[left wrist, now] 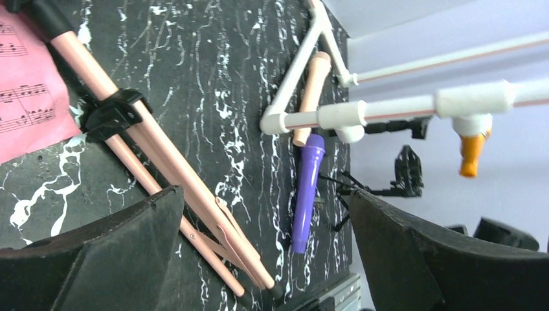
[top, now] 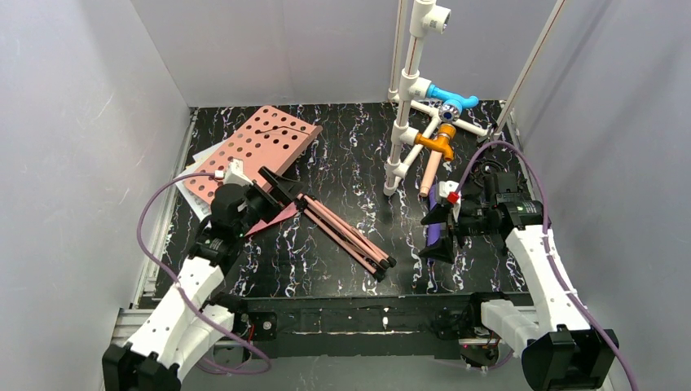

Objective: Pack up the instrument practice props
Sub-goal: Place the music stand at the center of the board, then reset both arms

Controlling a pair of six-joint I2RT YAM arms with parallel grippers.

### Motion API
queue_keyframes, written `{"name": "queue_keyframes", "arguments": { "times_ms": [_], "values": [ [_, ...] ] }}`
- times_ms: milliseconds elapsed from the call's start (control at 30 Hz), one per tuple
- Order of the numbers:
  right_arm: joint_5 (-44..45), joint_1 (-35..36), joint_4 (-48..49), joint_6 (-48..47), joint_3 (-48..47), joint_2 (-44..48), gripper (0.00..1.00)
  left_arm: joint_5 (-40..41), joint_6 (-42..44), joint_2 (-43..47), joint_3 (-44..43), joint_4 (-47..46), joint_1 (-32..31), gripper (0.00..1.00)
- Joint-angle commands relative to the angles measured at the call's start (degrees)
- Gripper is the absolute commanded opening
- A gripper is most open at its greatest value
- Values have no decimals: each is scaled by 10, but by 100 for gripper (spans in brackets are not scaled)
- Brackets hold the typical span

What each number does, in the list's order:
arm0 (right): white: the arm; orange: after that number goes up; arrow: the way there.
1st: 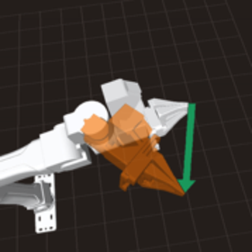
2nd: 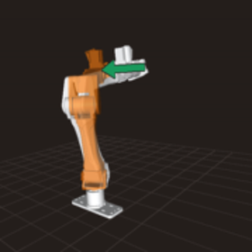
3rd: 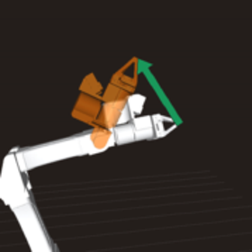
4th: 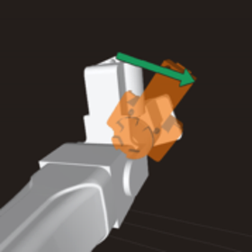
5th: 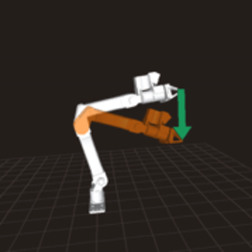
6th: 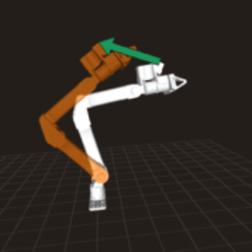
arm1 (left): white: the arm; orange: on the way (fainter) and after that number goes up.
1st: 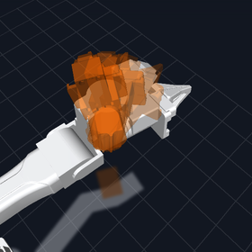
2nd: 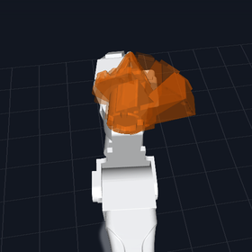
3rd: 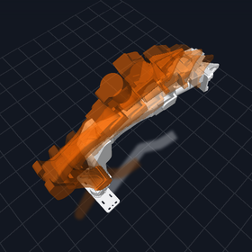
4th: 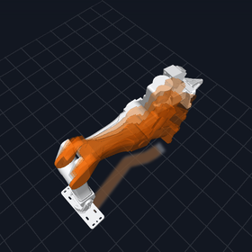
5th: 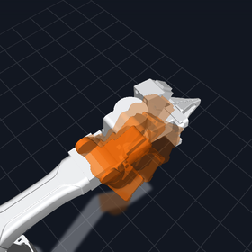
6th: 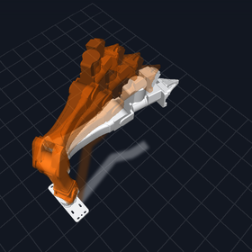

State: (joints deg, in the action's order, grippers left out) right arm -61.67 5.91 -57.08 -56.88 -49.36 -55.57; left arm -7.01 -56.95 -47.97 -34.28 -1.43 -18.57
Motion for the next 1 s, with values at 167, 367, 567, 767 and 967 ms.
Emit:
{"name": "queue_keyframes", "arguments": {
  "times_ms": [167,367,567,767,967],
  "values": [
    [93,-30,-45,99,-75,28,100,-82,129,123,-58,195,7,98],
    [132,-76,-69,121,-114,33,100,-61,220,158,-145,324,7,98],
    [159,-110,-44,184,-141,31,100,11,308,179,-215,412,7,98],
    [191,-136,-1,255,-150,31,100,62,362,199,-248,455,8,98],
    [228,-149,34,315,-164,32,100,104,388,203,-263,467,7,98]
  ]
}}
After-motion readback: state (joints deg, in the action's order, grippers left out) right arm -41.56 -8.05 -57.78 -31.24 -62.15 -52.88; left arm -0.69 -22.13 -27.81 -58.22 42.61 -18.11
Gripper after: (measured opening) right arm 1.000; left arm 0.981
